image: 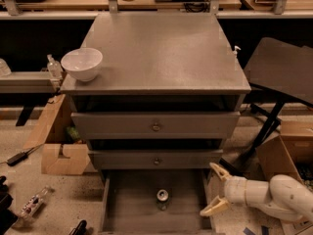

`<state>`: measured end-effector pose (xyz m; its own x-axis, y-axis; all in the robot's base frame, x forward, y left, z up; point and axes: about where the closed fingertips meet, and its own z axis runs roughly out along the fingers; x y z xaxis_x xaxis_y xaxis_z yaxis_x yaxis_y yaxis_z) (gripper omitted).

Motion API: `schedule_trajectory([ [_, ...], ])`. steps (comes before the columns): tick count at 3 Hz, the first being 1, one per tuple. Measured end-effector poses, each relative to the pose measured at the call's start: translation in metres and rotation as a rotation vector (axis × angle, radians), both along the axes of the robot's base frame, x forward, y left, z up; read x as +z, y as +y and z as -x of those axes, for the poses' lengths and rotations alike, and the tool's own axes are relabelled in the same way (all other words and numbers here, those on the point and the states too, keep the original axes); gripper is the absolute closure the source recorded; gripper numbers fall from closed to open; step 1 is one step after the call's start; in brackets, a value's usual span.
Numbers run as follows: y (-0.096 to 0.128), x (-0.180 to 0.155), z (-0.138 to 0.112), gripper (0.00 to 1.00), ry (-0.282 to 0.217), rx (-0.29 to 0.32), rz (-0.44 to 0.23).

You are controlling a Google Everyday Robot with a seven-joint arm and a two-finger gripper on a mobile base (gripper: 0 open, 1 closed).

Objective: Pick green can from bottom drawer and place on counter

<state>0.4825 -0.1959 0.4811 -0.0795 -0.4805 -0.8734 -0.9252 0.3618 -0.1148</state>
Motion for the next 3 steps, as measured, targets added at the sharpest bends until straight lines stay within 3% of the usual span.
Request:
schedule_trajectory([
  [1, 0.021, -0.093, -0.021, 0.0, 0.022, 0.007, -0.015],
  [2, 0.023, -0.092, -0.017, 0.0, 0.029, 0.009, -0.022],
  [3, 0.046, -0.117, -0.027, 0.0, 0.028, 0.022, -0.034],
])
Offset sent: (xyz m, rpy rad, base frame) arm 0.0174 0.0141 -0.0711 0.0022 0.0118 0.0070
